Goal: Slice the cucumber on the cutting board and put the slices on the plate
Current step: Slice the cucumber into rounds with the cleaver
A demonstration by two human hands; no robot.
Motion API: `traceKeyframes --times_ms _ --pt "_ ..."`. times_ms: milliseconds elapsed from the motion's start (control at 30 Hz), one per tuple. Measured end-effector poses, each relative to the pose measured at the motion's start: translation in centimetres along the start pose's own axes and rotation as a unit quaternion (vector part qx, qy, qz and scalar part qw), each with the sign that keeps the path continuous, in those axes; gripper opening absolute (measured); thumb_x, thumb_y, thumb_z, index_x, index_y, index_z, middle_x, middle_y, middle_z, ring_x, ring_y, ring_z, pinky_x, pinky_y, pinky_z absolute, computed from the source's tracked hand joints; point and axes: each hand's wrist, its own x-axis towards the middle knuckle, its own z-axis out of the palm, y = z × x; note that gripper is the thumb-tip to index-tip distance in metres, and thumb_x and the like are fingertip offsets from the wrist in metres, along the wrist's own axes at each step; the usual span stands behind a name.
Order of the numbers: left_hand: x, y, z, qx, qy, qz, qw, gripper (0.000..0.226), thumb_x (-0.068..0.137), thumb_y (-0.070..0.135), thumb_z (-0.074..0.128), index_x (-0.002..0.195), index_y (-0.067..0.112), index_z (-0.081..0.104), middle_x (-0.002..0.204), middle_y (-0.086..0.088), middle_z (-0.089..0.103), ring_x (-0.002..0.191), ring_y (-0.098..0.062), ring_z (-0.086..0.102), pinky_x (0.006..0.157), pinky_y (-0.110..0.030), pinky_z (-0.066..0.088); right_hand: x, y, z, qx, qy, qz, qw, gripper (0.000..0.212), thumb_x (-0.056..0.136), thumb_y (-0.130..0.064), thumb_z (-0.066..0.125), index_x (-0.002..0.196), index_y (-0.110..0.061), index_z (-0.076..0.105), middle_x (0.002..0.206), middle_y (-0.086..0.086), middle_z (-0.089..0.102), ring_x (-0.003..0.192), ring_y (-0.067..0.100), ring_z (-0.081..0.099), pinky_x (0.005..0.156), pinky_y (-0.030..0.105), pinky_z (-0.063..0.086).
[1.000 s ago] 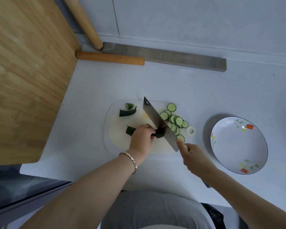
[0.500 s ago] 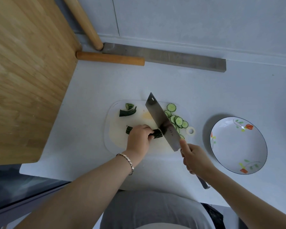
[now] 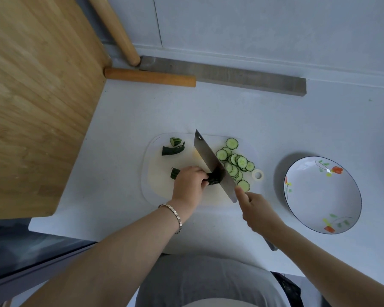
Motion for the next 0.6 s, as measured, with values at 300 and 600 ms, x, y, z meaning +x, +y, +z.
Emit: traceKeyframes --times_ms 300,600 --pt "0.1 0.0 -0.1 -0.008 -0.016 -0.015 1.000 0.015 0.081 0.006 0.063 0.093 0.000 0.069 0.090 -0.015 0.068 0.088 -0.030 0.057 0.073 -0.034 0.047 -0.1 0.0 0.2 0.105 -0.001 0.045 0.993 0.048 0.093 -0.053 0.036 0.070 -0.010 0.038 0.055 0.006 0.038 0.046 0.018 0.032 0.045 0.023 0.030" --pt "0.0 0.0 -0.1 -0.009 -0.011 -0.012 1.000 0.016 0.080 0.005 0.064 0.095 0.001 0.069 0.093 -0.014 0.069 0.089 -0.030 0.058 0.077 -0.037 0.048 -0.8 -0.4 -1.3 0.067 -0.019 0.005 0.998 0.049 0.094 -0.052 0.035 0.068 -0.012 0.038 0.048 0.000 0.039 0.041 0.015 0.032 0.045 0.021 0.028"
